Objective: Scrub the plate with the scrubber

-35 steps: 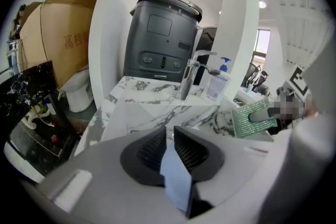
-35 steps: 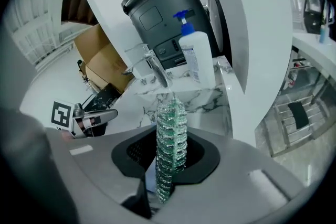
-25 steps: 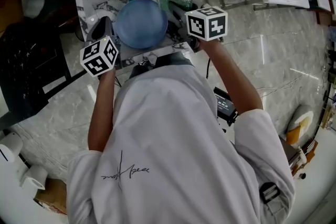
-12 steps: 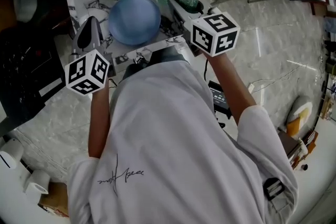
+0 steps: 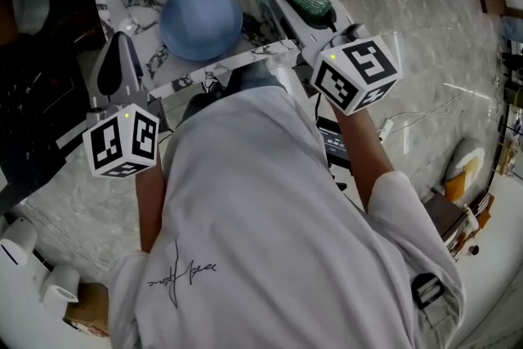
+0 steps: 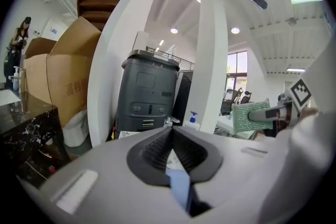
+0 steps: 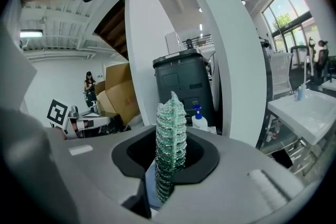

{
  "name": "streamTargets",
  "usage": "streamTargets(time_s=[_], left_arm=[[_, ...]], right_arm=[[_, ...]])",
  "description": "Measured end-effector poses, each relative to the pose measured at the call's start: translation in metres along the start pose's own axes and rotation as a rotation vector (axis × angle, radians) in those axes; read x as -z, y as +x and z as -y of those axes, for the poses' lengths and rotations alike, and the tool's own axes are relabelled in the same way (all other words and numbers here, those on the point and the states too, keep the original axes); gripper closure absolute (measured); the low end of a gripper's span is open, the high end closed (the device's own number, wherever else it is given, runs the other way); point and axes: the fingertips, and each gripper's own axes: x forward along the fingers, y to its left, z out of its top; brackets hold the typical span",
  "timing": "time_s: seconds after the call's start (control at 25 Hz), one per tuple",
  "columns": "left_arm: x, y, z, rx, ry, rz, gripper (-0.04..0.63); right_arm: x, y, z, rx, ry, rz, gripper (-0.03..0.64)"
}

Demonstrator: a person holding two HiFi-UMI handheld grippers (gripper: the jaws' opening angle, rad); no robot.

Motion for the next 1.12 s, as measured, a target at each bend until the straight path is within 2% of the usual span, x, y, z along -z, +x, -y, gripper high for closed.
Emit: streamTargets(time_s=[0.2,0.84,1.12], left_arm=[[-0.008,-0.019,0.003,0.006,-0.034,0.023,0.545],[-0.011,-0.039,0.005,0.018,-0.028,0.035,0.543],[-0.009,-0.043,0.005,0.023,-0.047,0.033,0.544]], right_arm=[[-0.007,-0.014,-0.013,-0.009,-0.019,0.017,0.555],[-0.001,-0.023,-0.030,-0.007,-0.014,0.000,0.555],[0.000,-0.026,-0.036,-0.006,-0.026,-0.009,0.555]])
